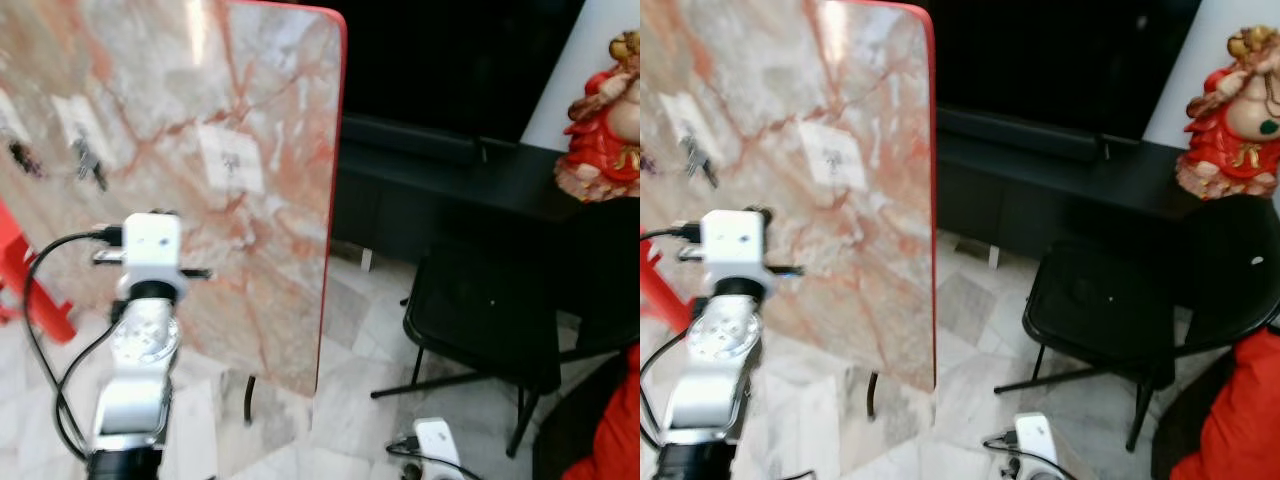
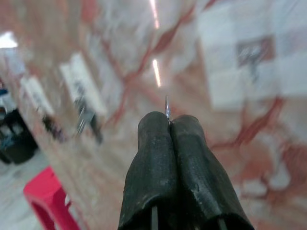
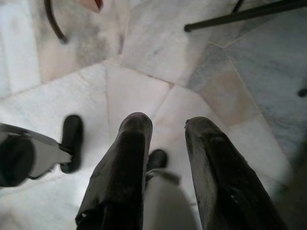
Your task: Hang keys on a hook
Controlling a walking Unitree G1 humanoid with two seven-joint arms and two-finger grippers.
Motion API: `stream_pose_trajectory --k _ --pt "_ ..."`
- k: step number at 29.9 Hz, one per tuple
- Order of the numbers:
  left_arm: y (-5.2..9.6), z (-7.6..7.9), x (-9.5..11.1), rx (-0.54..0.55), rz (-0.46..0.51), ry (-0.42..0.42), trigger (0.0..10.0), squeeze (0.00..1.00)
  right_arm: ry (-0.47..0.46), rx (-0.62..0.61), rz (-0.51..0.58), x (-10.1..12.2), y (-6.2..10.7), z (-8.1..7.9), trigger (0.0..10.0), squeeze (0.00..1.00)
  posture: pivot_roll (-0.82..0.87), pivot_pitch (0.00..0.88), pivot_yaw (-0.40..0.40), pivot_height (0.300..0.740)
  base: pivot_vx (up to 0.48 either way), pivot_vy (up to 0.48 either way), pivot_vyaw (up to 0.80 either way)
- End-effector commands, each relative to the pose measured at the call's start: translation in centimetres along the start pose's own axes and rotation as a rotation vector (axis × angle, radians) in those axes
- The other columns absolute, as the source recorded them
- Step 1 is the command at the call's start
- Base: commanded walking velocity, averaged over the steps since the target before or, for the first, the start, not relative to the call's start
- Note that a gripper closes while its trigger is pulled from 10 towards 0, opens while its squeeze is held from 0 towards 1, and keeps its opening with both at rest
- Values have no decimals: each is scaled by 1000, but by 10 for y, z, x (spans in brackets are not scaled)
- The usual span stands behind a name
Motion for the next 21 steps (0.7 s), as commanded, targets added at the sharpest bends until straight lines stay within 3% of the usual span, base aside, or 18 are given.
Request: stream_pose_trajectory --k 1,8,15,17,21 --pt "0 10 4 -32 13 24 10000 0 -19 -25 -23 -9 2 8 10000 0 64 0 -34 740 247 0 0" --pt "0 12 6 -44 28 34 10000 0 -22 -3 -23 -8 0 -13 10000 0 66 0 -33 740 212 0 0" --pt "2 13 4 -55 15 32 10000 0 -25 0 -20 -7 0 -15 10000 0 66 0 -33 740 0 0 0" --pt "2 13 3 -52 14 35 10000 0 -27 -6 -19 -8 0 -10 10000 0 65 0 -33 740 0 0 0" --pt "2 13 3 -55 13 35 10000 0 -30 -33 -22 -13 3 17 10000 0 67 0 -33 740 0 0 0"
Point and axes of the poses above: a point about 5 cm out from each wrist's last joint towards the gripper, its own y axis pointing back from the gripper into the wrist, its own x axis along the axis of the wrist's last joint, z = x × y, the point moved 1 cm from there along -y, pointing out of the wrist towards the gripper, and after that the axes turned 5 degrees about y, right-handed, at the moved point
